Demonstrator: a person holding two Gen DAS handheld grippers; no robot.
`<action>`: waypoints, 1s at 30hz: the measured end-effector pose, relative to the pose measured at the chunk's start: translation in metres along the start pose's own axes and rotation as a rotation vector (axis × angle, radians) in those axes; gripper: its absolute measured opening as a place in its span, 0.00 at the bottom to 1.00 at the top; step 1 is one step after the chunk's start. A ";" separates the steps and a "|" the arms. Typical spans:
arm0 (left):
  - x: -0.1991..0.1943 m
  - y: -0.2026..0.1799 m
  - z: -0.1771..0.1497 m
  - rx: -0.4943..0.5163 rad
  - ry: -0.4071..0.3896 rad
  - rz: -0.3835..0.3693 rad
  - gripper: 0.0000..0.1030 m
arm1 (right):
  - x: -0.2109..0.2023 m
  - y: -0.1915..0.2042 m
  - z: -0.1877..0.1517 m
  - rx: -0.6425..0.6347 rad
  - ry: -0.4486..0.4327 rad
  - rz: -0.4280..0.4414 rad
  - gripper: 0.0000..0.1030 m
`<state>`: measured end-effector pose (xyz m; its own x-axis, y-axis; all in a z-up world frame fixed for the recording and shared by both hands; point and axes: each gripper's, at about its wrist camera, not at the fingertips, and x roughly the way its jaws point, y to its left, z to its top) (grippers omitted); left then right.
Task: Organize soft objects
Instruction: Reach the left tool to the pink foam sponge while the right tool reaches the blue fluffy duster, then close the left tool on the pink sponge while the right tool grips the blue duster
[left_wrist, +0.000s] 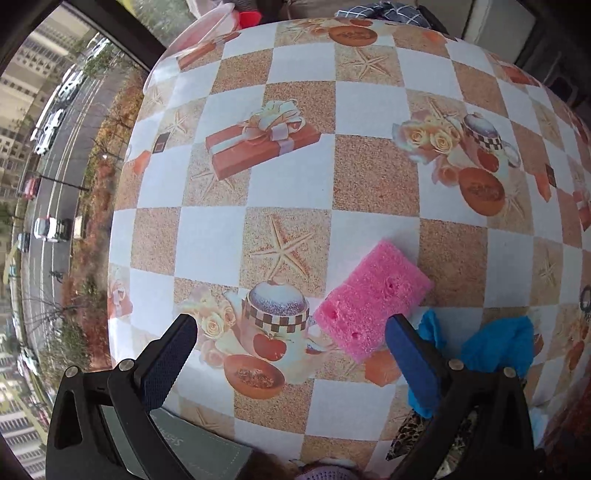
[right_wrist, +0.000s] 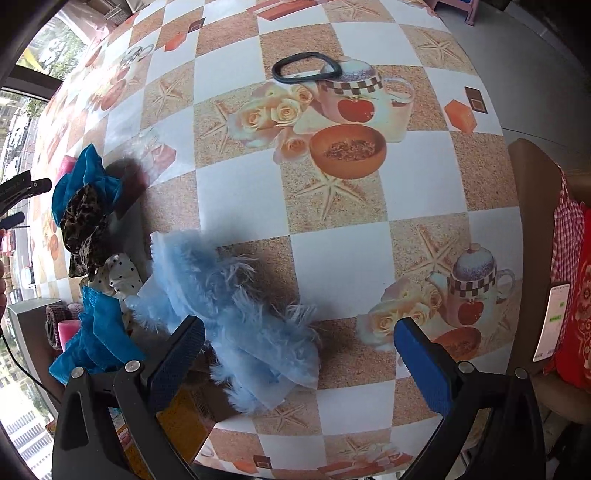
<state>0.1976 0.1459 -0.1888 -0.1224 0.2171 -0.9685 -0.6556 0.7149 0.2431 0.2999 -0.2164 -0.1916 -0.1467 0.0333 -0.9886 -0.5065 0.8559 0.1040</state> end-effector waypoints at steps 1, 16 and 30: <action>-0.001 0.000 -0.002 0.038 -0.018 0.028 0.99 | 0.005 0.003 0.002 -0.011 0.002 -0.001 1.00; 0.017 -0.022 -0.005 0.330 -0.041 0.006 1.00 | 0.042 0.013 0.021 -0.065 0.021 -0.066 1.00; 0.012 -0.015 0.006 0.263 -0.085 0.053 1.00 | 0.069 0.048 0.019 -0.092 0.042 -0.103 1.00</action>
<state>0.2104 0.1417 -0.2035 -0.0815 0.3057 -0.9486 -0.4330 0.8464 0.3100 0.2817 -0.1630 -0.2569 -0.1245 -0.0751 -0.9894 -0.5961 0.8028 0.0141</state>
